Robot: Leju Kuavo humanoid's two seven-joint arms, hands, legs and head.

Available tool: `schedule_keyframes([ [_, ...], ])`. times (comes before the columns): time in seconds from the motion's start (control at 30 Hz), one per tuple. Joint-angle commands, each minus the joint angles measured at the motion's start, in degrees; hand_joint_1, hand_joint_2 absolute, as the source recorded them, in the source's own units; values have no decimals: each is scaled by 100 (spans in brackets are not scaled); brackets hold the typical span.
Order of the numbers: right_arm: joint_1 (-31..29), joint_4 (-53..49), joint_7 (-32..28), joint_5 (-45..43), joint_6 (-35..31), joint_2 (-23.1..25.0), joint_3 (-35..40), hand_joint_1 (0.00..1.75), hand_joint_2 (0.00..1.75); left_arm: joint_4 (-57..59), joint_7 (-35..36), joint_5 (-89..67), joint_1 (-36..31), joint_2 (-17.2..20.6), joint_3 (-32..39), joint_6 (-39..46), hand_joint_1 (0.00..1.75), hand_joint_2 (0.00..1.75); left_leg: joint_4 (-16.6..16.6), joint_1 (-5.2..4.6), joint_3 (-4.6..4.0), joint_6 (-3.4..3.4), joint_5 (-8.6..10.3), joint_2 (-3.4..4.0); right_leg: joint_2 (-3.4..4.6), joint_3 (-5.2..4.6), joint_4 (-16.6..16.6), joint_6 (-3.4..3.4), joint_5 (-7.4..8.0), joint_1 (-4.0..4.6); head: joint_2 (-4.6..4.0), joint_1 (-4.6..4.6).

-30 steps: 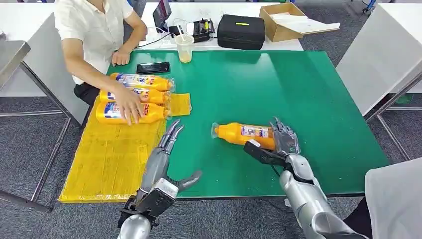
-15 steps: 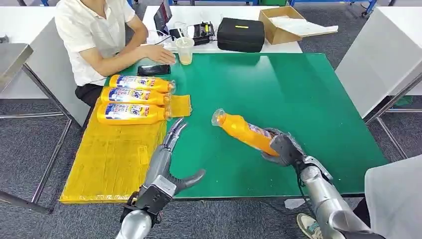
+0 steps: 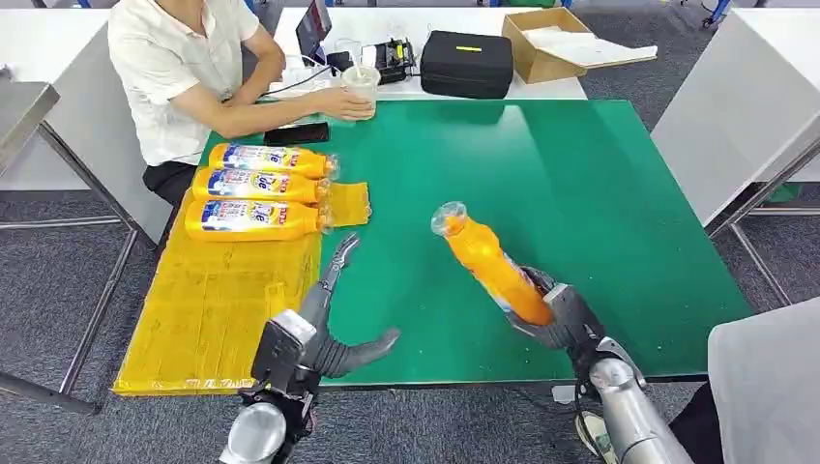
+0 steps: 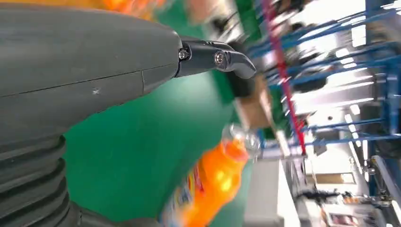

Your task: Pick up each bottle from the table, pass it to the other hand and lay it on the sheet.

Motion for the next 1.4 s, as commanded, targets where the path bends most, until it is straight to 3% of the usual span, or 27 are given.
schedule_keyframes([
  [0.03, -17, -774, 19, -9, -260, 782, 860, 175, 175, 1497, 301, 1149, -65, -274, 120, -266, 0, 175, -5, 3, 9, -4, -7, 38, 27, 0, -4, -23, 3, 7, 0, 0],
  [0.3, -26, -744, -71, -51, -265, 743, 891, 175, 175, 1504, 361, 1258, -132, -271, 135, -211, 0, 175, 2, 5, -28, -2, 4, -4, -2, -19, 0, -11, -2, 0, 0, 0],
  [0.57, -361, -561, -80, 128, -432, 1169, 1361, 175, 175, 1710, 444, 1912, -468, -260, 109, -439, 0, 175, 4, 1, -50, -5, 5, 7, 8, -46, 4, -14, 1, -1, 0, 0],
  [0.7, -196, -799, -76, 177, -494, 1255, 1593, 175, 175, 1612, 360, 2051, -562, -306, 163, -345, 0, 175, 22, 12, -36, -9, -11, 18, 4, -33, 16, -45, -13, 16, 0, 0],
  [0.9, 83, -823, -28, 280, -665, 1333, 1777, 175, 175, 1021, 213, 2381, -443, -356, 199, -412, 0, 175, 16, 14, -45, -4, -7, 6, -2, -36, 10, -28, -13, 11, 0, 0],
  [1.4, 8, -533, -14, 254, -709, 1500, 1941, 175, 175, 1164, 115, 3490, -630, -354, 149, -296, 0, 175, 10, 10, -54, -2, 2, -3, -10, -47, 5, -21, -7, 7, 0, 2],
])
